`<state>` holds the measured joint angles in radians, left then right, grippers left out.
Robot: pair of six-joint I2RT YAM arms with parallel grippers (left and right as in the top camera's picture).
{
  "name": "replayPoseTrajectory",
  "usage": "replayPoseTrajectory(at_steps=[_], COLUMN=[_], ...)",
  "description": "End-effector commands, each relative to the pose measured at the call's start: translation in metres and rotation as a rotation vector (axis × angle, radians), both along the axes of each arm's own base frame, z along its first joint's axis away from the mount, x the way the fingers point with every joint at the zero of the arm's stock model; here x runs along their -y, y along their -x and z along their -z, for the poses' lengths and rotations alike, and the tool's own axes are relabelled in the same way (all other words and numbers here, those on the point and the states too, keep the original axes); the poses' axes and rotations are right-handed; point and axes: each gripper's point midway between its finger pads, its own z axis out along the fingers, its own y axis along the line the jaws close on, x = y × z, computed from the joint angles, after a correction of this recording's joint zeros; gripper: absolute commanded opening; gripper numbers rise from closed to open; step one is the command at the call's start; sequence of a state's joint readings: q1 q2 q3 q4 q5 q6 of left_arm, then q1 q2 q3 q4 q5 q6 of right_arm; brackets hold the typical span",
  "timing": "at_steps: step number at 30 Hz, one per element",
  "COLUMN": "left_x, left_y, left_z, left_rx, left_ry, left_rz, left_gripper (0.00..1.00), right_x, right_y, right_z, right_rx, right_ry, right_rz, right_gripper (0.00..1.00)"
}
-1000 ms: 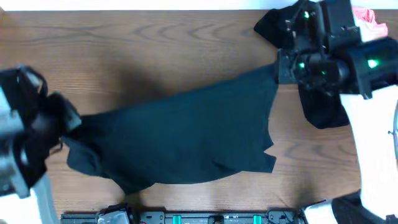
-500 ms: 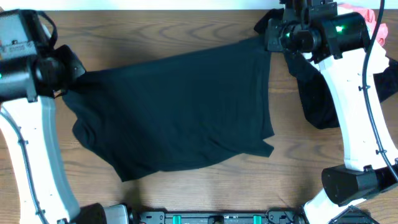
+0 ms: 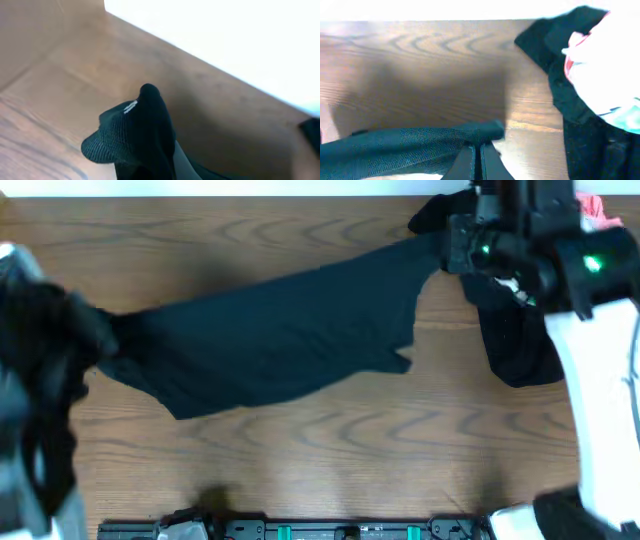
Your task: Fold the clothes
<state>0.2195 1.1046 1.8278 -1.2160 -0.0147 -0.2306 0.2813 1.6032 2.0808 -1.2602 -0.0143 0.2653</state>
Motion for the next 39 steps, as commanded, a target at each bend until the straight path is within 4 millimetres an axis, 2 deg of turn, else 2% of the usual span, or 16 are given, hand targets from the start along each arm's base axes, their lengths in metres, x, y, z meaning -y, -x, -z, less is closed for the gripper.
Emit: replayPoseTrajectory(at_steps=[1, 5, 9, 12, 16, 19, 23, 26, 30, 35, 39], left_x=[0.008, 0.034, 0.039, 0.037, 0.027, 0.020, 0.017, 0.018, 0.020, 0.026, 0.031], left_y=[0.041, 0.078, 0.099, 0.091, 0.046, 0.014, -0.001, 0.000, 0.010, 0.035, 0.059], left_z=[-0.021, -0.028, -0.037, -0.045, -0.061, -0.076, -0.106, -0.122, -0.123, -0.128, -0.133], left_rx=[0.084, 0.150, 0.209, 0.240, 0.268, 0.282, 0.312, 0.326, 0.309, 0.332, 0.364], left_ry=[-0.038, -0.003, -0.017, -0.019, -0.032, -0.053, -0.103, -0.126, -0.129, -0.138, -0.139], left_rz=[0.004, 0.091, 0.095, 0.092, 0.096, 0.104, 0.122, 0.133, 0.137, 0.137, 0.133], left_gripper=[0.06, 0.06, 0.06, 0.06, 0.06, 0.06, 0.06, 0.06, 0.06, 0.06, 0.06], right_x=[0.008, 0.008, 0.008, 0.008, 0.009, 0.009, 0.018, 0.020, 0.022, 0.016, 0.014], right_y=[0.039, 0.075, 0.097, 0.092, 0.057, 0.035, 0.033, 0.040, 0.045, 0.057, 0.078], right_z=[-0.048, -0.069, -0.081, -0.082, -0.088, -0.104, -0.138, -0.154, -0.152, -0.146, -0.155], right_rx=[0.131, 0.182, 0.215, 0.222, 0.282, 0.361, 0.451, 0.494, 0.478, 0.443, 0.448], right_ry=[0.019, 0.014, -0.003, -0.006, 0.015, 0.021, 0.012, 0.014, 0.022, 0.028, -0.005], right_rz=[-0.004, -0.033, -0.050, -0.040, 0.010, 0.015, 0.049, 0.042, 0.037, 0.007, -0.009], right_gripper=[0.02, 0.01, 0.02, 0.01, 0.02, 0.02, 0.02, 0.01, 0.01, 0.02, 0.02])
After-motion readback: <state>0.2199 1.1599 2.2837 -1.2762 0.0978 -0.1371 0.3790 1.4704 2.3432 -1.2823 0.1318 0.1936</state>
